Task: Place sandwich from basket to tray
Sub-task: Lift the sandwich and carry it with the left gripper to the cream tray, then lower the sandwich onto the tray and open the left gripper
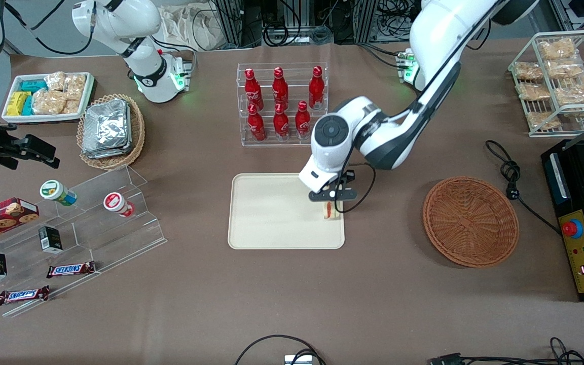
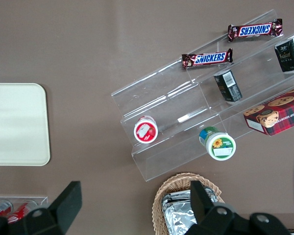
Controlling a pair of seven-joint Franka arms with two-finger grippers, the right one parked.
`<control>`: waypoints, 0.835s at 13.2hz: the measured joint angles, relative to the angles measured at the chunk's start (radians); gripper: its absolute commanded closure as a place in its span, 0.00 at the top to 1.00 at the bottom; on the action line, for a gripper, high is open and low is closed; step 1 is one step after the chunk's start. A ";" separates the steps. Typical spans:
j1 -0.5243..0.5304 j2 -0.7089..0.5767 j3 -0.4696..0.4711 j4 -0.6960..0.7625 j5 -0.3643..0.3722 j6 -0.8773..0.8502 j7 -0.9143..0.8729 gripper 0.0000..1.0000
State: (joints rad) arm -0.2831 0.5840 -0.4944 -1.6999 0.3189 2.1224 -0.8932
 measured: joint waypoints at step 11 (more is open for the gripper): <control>-0.014 0.074 0.000 0.058 0.087 0.051 -0.044 1.00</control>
State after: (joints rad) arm -0.2967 0.6583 -0.4942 -1.6417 0.4059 2.1733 -0.9367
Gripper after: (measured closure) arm 0.273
